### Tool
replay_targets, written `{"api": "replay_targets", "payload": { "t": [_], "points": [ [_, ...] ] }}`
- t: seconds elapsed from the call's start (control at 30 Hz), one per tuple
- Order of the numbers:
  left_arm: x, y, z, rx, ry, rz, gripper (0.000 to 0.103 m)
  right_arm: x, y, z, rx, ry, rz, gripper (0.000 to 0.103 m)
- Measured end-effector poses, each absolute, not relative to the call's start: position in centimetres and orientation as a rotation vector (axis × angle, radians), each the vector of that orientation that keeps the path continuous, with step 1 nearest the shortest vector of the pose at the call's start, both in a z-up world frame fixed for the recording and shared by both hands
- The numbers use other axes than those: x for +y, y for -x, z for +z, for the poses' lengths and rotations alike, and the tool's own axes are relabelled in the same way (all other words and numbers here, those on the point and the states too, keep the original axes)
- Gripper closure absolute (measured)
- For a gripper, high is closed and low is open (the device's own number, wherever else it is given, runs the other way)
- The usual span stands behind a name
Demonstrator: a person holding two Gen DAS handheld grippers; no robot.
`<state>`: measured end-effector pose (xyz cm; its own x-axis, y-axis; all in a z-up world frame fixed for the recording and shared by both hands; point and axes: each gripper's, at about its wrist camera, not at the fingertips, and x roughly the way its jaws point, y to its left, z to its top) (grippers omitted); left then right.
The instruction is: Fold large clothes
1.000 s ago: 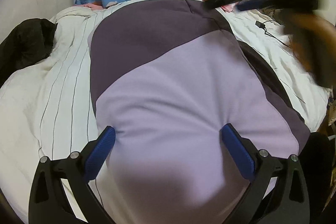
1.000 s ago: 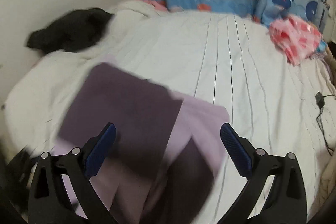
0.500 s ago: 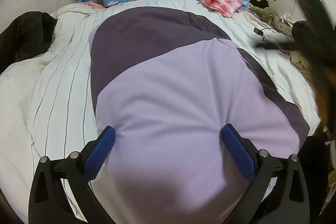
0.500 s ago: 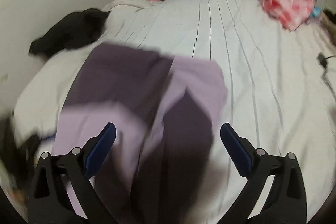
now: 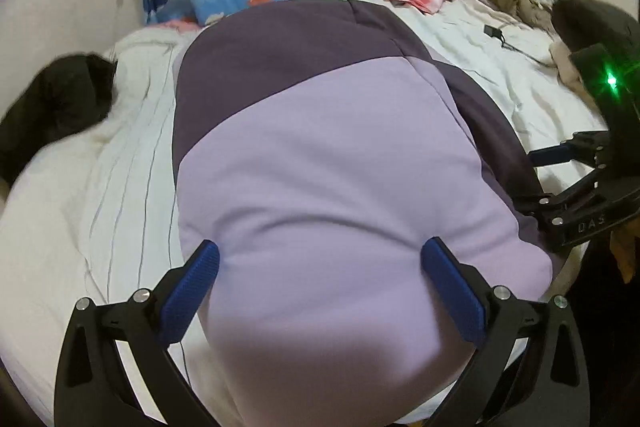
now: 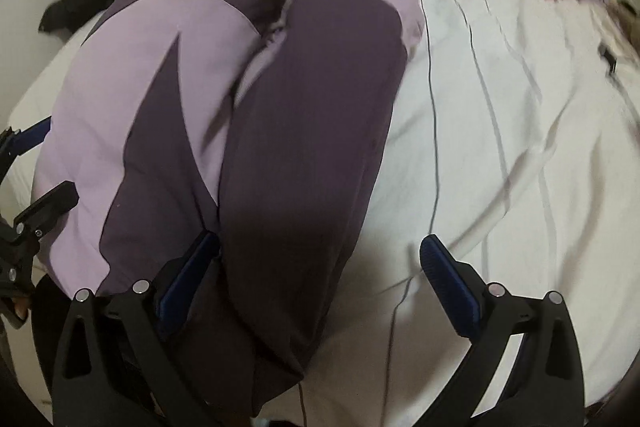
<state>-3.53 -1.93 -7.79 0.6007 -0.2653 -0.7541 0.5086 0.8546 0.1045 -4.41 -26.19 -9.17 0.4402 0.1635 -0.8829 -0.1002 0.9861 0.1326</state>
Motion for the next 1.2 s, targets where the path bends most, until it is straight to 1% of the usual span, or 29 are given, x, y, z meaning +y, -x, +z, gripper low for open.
{"api": "replay_targets", "payload": {
  "t": [0.13,0.23,0.3,0.37,0.47,0.53,0.63,0.67,0.73,0.8,0.83,0.87,0.9,1.0,1.1,1.2],
  "points": [
    [-1.0,3.2,-7.9,0.811,-0.283,-0.465,0.005,-26.2,5.9,-5.6,1.007,-0.117,0.21,0.007],
    [-1.2,3.4,-8.2,0.8,-0.291,-0.466,0.006,-24.2,7.2,-8.5,1.035,-0.088,0.198,0.007],
    [-1.8,3.8,-8.4,0.797,-0.34,-0.467,0.005,-25.2,6.8,-9.9,1.081,-0.157,0.231,0.007],
    [-2.1,4.2,-8.4,0.781,-0.36,-0.459,0.005,-26.1,6.2,-8.4,1.085,-0.152,0.233,0.007],
    [-1.4,3.8,-8.3,0.792,-0.314,-0.46,0.005,-25.5,4.7,-3.7,0.962,-0.097,0.228,0.007],
    [-1.4,3.8,-8.2,0.787,-0.312,-0.46,0.005,-24.6,2.0,-0.3,0.861,-0.076,0.226,0.007],
    [-1.5,3.9,-8.2,0.782,-0.323,-0.454,0.005,-22.4,-3.2,1.9,0.786,-0.024,0.222,0.007],
    [-1.6,4.0,-8.2,0.782,-0.322,-0.454,0.005,-21.8,-5.3,2.0,0.778,-0.015,0.213,0.007],
    [-1.5,4.1,-8.2,0.781,-0.32,-0.455,0.005,-22.1,-9.3,0.3,0.808,-0.035,0.175,0.007],
    [-1.5,4.3,-8.3,0.777,-0.316,-0.456,0.005,-23.0,-12.0,-3.6,0.882,-0.065,0.115,0.007],
    [-1.5,4.4,-8.1,0.768,-0.309,-0.462,0.005,-24.1,-13.2,-7.4,0.956,-0.142,0.15,0.007],
    [-1.5,4.6,-7.9,0.75,-0.305,-0.473,0.005,-25.2,-13.3,-9.3,0.966,-0.208,0.157,0.007],
    [-1.5,4.8,-7.8,0.736,-0.306,-0.484,0.005,-25.9,-13.2,-10.0,0.965,-0.239,0.153,0.007],
    [-2.5,5.4,-8.1,0.727,-0.38,-0.462,0.005,-25.9,-12.9,-9.8,0.978,-0.223,0.144,0.007],
    [-2.5,5.3,-8.1,0.739,-0.376,-0.455,0.005,-26.5,-13.0,-9.0,1.019,-0.257,0.16,0.007],
    [-2.4,5.3,-8.0,0.747,-0.365,-0.443,0.005,-26.6,-10.1,-5.8,0.949,-0.261,0.183,0.007]
  ]
}}
